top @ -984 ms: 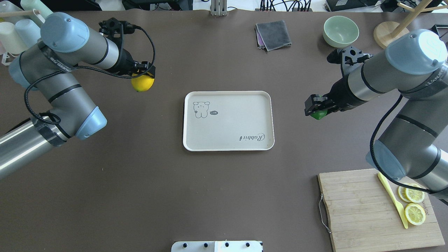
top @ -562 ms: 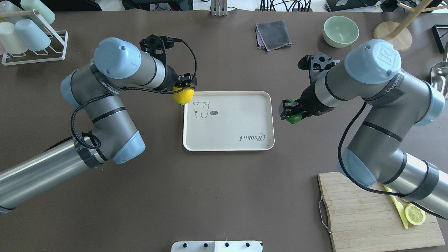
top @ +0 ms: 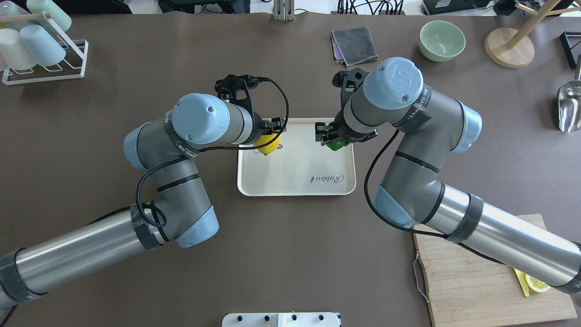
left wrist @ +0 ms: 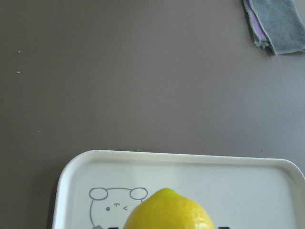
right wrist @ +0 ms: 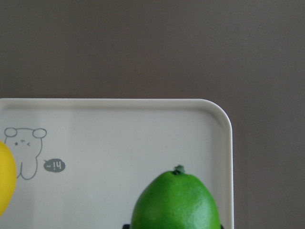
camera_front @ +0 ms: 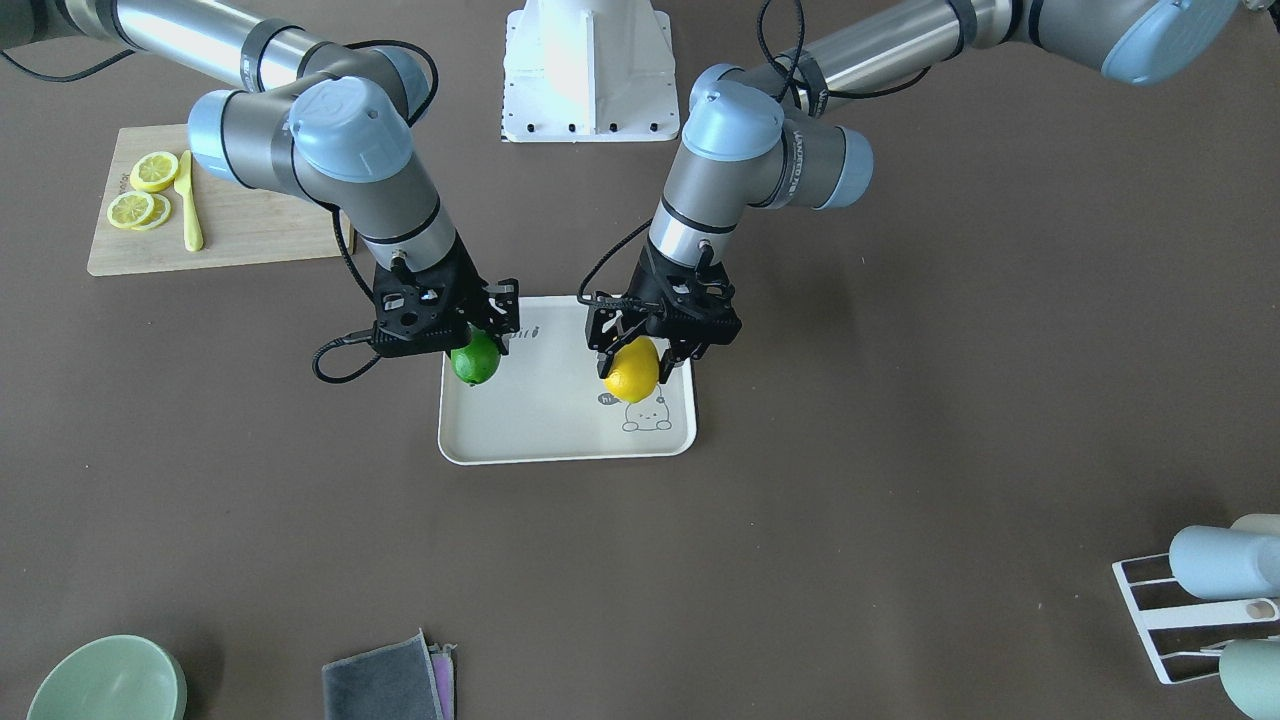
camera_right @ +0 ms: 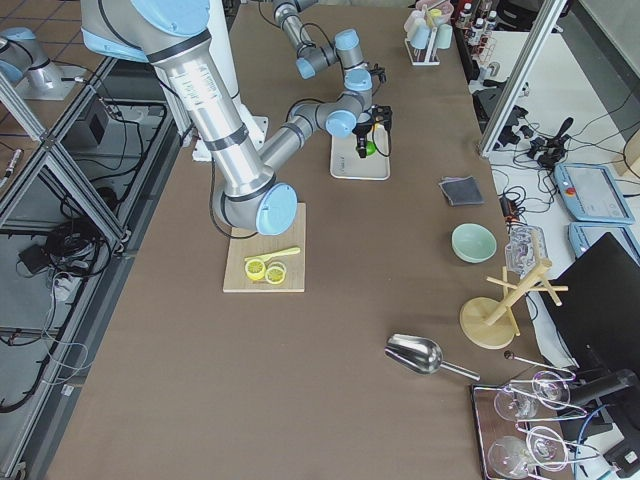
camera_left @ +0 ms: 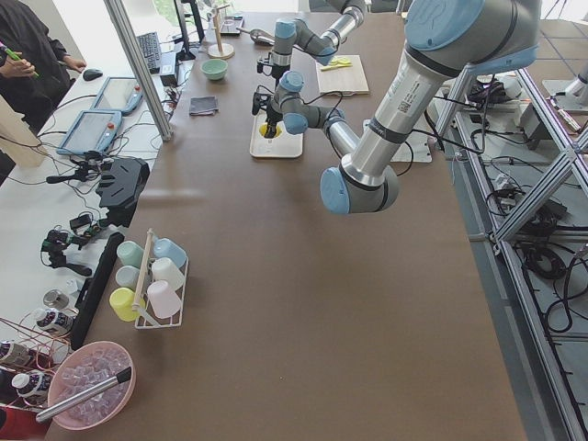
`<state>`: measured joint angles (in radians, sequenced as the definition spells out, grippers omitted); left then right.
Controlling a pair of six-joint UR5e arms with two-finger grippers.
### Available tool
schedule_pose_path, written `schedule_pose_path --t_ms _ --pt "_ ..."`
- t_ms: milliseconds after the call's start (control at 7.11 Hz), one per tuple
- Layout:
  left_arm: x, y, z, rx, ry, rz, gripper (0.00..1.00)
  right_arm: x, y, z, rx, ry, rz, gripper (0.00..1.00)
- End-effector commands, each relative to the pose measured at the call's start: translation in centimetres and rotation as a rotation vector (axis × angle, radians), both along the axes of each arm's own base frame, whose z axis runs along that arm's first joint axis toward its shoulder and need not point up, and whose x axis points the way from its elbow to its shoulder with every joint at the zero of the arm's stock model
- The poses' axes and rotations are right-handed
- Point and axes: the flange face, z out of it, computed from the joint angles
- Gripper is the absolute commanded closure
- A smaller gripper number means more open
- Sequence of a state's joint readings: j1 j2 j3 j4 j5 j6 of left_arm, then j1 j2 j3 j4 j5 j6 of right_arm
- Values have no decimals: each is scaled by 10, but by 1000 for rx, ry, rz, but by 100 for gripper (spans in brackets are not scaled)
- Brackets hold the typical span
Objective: Place all lemons on tray
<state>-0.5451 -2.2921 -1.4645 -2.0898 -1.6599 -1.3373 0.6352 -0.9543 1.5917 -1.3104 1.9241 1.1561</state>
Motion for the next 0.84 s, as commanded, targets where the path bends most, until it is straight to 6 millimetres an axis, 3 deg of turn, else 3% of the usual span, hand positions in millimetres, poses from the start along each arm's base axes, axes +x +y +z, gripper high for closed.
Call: schedule_pose_path --t_ms 0,281,703 --pt "13 10 8 -3 -17 2 100 -29 0 3 -4 -32 31 100" --pt "29 15 21 -2 -51 -7 100 -48 9 18 0 0 30 100" --pt "28 16 21 5 -52 5 100 -54 11 26 -5 15 21 100"
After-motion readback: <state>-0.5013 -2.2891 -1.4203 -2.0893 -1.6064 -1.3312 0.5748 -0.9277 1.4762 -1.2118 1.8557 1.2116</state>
